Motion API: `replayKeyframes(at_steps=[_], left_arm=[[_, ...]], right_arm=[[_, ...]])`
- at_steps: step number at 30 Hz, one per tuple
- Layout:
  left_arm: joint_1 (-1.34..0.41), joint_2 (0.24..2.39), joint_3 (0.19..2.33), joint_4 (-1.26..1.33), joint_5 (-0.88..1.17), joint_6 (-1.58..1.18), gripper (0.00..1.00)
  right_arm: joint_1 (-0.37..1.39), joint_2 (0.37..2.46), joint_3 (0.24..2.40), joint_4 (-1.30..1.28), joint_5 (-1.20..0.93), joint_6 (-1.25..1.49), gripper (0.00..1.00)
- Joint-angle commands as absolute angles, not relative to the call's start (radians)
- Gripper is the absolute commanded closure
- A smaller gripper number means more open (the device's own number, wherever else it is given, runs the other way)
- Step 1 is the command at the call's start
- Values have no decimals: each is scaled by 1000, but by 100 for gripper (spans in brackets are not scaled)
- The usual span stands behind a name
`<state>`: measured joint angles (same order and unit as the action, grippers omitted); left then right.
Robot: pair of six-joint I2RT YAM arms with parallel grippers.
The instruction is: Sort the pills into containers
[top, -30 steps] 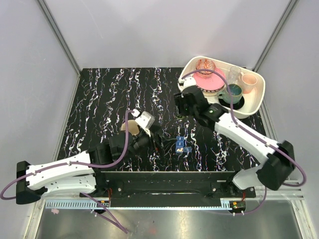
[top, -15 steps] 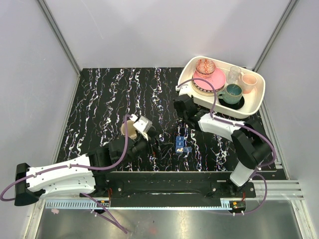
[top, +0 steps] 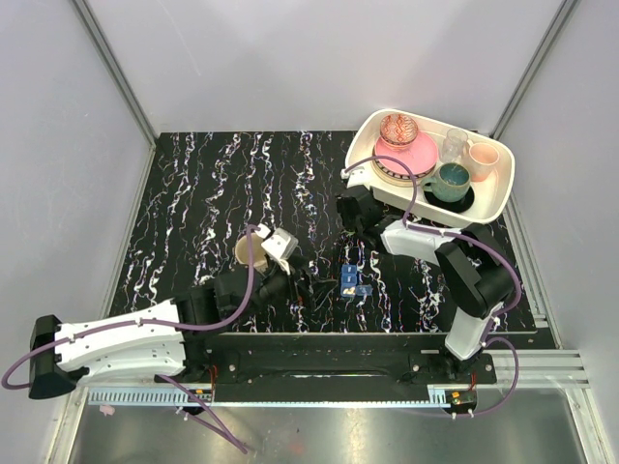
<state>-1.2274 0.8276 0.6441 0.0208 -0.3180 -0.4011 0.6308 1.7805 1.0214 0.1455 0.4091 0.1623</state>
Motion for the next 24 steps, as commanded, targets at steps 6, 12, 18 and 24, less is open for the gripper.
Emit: replayKeyframes(at_steps=[6,12,18,24], left_arm=[[-1229,862,649,90,-310,-408,1],[-1229,841,647,75,-344,-426,1],[-1229,818,649,8,-425,-465,1],[-1229,788,626,3,-465,-494,1]], right_arm=[[624,1732,1020,144,360,152,13],[623,1608,1015,51,364,166,7],[627,1350,942,-158,304,331,9],[730,1241,911,-368,273,465,12]])
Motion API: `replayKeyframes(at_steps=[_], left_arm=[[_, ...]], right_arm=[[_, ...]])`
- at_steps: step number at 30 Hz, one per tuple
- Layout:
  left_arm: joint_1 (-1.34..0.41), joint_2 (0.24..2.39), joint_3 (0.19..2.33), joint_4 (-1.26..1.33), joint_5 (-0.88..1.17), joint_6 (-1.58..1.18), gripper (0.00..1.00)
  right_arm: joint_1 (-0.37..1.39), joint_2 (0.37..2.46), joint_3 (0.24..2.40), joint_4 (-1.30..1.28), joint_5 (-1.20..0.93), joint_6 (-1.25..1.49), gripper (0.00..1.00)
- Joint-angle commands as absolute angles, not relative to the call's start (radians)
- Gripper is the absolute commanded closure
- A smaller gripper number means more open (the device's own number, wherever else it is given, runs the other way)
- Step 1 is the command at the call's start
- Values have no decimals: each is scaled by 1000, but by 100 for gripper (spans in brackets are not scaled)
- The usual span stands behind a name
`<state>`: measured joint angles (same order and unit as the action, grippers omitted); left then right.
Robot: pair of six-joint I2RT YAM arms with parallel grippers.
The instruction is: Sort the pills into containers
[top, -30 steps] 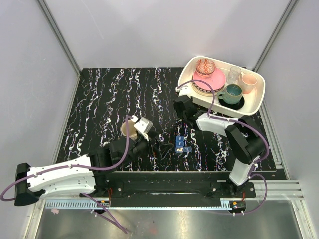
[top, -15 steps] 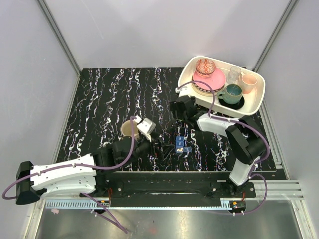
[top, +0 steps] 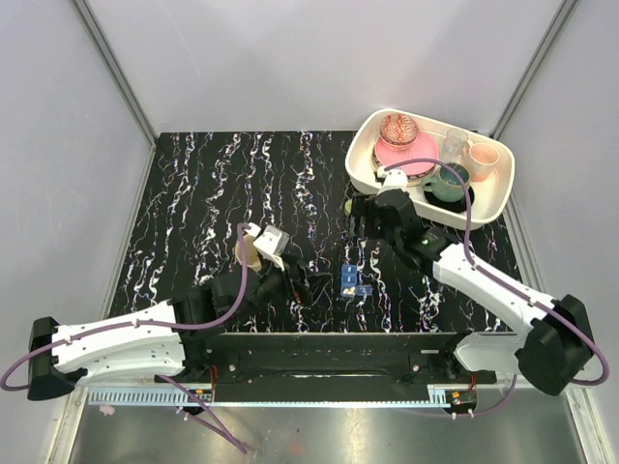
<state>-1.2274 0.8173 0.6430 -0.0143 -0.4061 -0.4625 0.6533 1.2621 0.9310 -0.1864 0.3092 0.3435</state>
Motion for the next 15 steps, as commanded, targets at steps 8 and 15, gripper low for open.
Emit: replayKeyframes(at_steps=[8,15], left_arm=[[-1229,738,598,-35,-499,-555,1],[-1229,719,572,-37,-503,-568,1]], right_arm=[[871,1304,917,-512,342,630,17],[871,1379,885,-476,370,627,19]])
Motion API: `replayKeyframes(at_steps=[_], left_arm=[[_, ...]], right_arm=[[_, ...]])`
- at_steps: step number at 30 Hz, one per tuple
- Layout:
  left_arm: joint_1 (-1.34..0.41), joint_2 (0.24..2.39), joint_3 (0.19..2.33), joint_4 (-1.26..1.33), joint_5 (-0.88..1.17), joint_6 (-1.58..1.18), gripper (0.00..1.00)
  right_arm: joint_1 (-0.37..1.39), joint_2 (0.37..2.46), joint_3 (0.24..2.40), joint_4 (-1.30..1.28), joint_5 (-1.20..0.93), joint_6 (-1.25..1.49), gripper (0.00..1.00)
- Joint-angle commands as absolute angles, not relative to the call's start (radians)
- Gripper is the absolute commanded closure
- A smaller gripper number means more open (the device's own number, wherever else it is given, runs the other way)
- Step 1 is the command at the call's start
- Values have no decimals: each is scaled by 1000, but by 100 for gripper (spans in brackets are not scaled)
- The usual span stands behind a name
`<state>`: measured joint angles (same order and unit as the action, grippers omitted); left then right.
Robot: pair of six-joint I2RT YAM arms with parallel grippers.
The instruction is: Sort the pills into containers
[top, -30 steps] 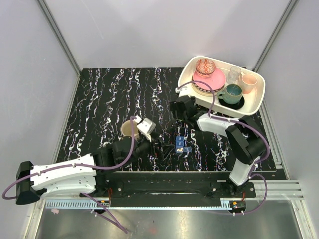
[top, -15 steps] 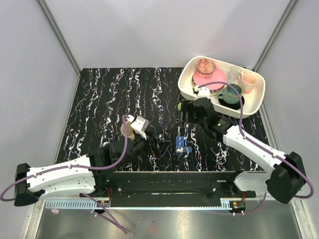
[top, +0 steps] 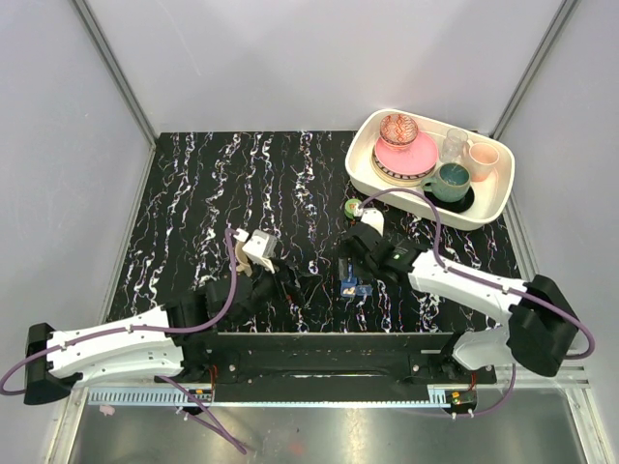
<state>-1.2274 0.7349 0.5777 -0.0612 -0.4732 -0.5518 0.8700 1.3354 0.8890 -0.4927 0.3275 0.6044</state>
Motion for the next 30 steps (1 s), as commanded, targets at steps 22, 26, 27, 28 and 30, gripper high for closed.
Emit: replayKeyframes(at_steps=[22,26,27,28,30], left_arm=[[-1229,690,560,-64,-509,-577,1],[-1229,689,558,-67,-511,-578,1],[-1229,687,557,-67,-512,-578,1],[-1229,689,557,-67,-512,-580,1],[-1229,689,555,-68,-514,-581,1]], right_arm=[[836,1592,897,-322,288,603,28],[824,1601,905,-318,282,607,31],[821,1605,911,-321,284,607,31],[821,1612,916,-321,281,604,32],[821,1620,926,-319,278,600,33]])
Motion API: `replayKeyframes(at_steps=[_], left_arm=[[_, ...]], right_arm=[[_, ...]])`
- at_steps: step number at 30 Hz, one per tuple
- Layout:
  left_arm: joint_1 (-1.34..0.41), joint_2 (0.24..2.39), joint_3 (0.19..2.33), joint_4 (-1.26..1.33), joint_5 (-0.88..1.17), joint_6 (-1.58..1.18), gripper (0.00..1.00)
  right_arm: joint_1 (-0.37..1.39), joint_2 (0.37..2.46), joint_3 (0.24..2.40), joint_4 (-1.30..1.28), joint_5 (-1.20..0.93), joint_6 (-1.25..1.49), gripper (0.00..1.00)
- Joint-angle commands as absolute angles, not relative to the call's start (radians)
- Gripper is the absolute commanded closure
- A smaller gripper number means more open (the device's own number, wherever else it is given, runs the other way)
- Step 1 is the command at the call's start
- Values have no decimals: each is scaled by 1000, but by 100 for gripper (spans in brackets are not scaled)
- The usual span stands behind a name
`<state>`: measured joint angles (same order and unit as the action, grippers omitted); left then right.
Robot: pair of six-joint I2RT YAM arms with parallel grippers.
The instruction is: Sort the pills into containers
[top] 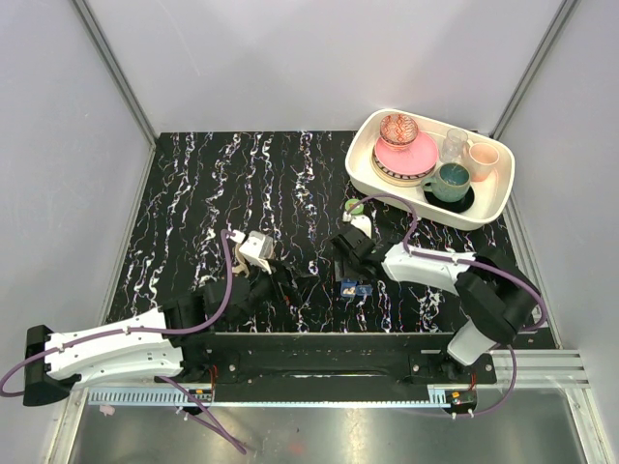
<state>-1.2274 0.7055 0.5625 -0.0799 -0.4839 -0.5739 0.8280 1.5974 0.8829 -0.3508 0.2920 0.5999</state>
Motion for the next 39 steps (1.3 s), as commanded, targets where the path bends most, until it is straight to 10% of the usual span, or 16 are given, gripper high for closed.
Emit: replayKeyframes(at_steps=[1,24,39], left_arm=[[-1229,687,555,-67,-512,-581,1],[-1229,649,549,-106,-529,-578,1],[-1229,614,558,-158,-554,-561,1]], right_arm=[[821,1629,930,-321,275,598,33],[822,1612,917,-385,209,511,52],[822,1557,864,-399,183,442,40]])
